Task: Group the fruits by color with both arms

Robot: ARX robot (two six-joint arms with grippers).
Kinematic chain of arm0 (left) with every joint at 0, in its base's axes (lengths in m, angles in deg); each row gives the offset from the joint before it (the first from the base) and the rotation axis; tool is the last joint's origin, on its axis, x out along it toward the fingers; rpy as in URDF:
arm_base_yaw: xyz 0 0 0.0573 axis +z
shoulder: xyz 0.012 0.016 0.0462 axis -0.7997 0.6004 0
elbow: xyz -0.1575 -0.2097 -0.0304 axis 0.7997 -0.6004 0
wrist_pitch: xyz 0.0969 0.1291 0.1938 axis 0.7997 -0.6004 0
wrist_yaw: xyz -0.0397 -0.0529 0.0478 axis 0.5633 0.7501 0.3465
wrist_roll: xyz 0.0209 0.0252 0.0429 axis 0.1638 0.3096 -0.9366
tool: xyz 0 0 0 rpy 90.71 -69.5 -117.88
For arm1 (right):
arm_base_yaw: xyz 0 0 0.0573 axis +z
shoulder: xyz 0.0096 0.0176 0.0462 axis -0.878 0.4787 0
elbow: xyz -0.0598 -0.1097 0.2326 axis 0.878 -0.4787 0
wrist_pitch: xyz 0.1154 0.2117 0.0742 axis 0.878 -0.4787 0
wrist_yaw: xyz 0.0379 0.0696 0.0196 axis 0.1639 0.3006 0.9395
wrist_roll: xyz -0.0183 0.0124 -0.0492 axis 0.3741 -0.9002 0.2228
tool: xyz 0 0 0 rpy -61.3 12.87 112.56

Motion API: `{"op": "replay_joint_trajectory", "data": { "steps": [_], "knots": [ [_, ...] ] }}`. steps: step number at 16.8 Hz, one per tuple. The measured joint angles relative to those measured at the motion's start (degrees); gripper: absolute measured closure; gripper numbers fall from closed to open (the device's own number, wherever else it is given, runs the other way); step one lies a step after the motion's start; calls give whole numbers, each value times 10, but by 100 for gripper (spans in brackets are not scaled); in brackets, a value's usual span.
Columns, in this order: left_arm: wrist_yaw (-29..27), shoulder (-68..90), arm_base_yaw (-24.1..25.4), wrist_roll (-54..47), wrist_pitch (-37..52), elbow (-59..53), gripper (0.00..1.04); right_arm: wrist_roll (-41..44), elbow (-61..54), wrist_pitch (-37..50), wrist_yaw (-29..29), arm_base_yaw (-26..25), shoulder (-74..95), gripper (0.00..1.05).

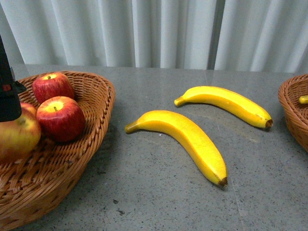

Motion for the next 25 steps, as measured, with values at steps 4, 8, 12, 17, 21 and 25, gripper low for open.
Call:
{"op": "replay_joint_trajectory", "data": {
  "steps": [4,8,12,17,21,25],
  "knots": [
    [19,-182,5,-35,9,-17,13,0,0,0,0,0,0,7],
    [270,-333,189,-115,24,-141,55,0,0,0,0,0,0,7],
    [326,-371,224,-125,29,-186,91,0,0,0,0,0,0,7],
    [396,-420,291,-127,23,-226,103,0,0,0,0,0,0,7],
    [396,-454,293,-127,11,-247,103,0,0,0,0,0,0,7],
    [396,-508,293,-127,-63,-251,103,0,0,0,0,0,0,7]
  ]
}}
